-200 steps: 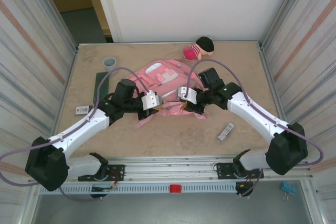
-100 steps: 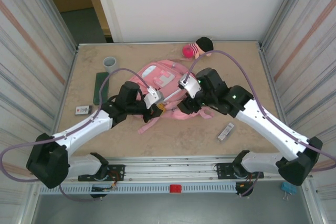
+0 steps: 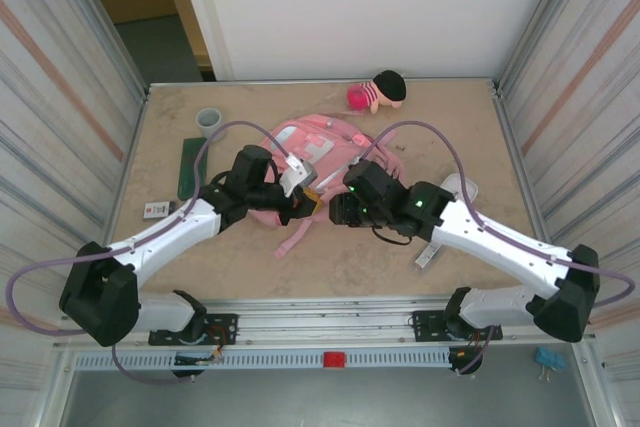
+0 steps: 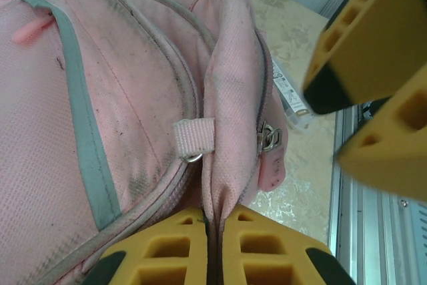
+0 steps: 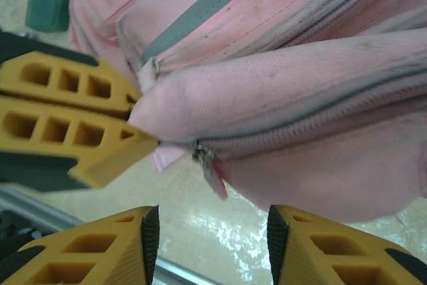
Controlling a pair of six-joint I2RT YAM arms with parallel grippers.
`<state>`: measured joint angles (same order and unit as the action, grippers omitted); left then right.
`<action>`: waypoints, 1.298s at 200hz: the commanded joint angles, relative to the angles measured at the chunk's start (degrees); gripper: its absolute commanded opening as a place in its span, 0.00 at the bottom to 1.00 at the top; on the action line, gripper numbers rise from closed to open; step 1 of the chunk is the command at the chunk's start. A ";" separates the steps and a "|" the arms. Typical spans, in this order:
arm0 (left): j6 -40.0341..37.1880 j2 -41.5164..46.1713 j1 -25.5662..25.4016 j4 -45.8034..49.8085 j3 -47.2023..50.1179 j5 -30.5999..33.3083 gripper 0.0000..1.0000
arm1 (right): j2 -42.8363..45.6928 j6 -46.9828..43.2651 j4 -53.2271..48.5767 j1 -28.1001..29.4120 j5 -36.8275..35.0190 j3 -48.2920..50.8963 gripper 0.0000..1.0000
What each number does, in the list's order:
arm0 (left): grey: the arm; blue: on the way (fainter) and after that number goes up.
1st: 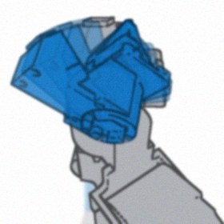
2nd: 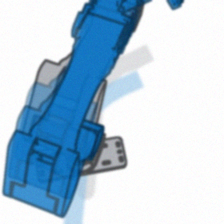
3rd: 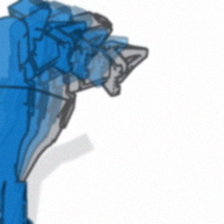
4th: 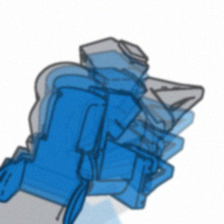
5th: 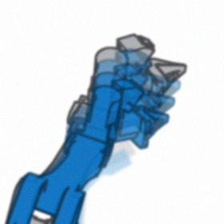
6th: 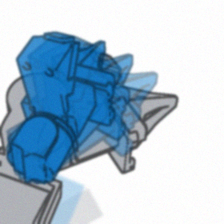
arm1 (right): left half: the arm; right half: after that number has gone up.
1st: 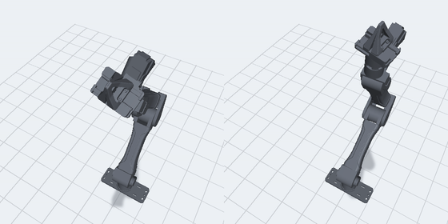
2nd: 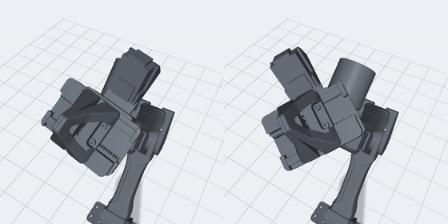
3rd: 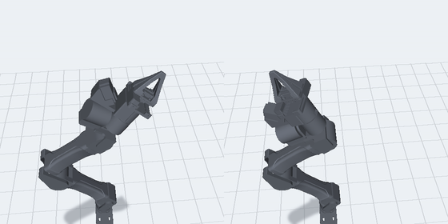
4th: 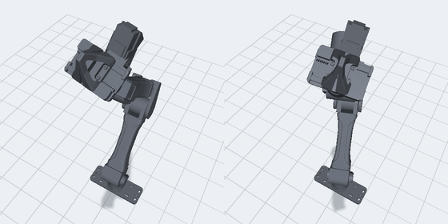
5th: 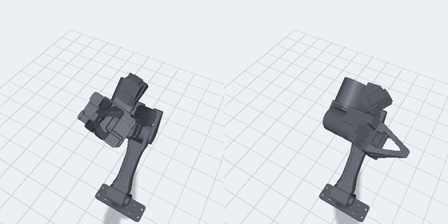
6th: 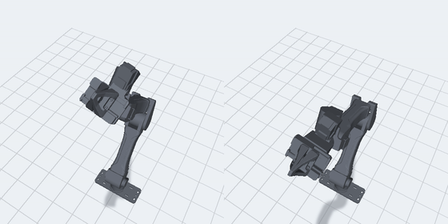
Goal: Pack books, pencil case, and school supplies into a backpack
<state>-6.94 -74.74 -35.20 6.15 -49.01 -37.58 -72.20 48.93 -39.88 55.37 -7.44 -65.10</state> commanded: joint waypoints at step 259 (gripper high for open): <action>2.21 7.56 2.68 5.96 1.92 8.14 0.39 | -2.21 -17.34 -3.89 -15.35 19.39 0.18 0.00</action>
<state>-13.54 -71.44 -33.95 12.47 -47.77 -31.57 -75.48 35.38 -46.09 40.36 6.00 -66.65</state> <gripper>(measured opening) 0.255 0.088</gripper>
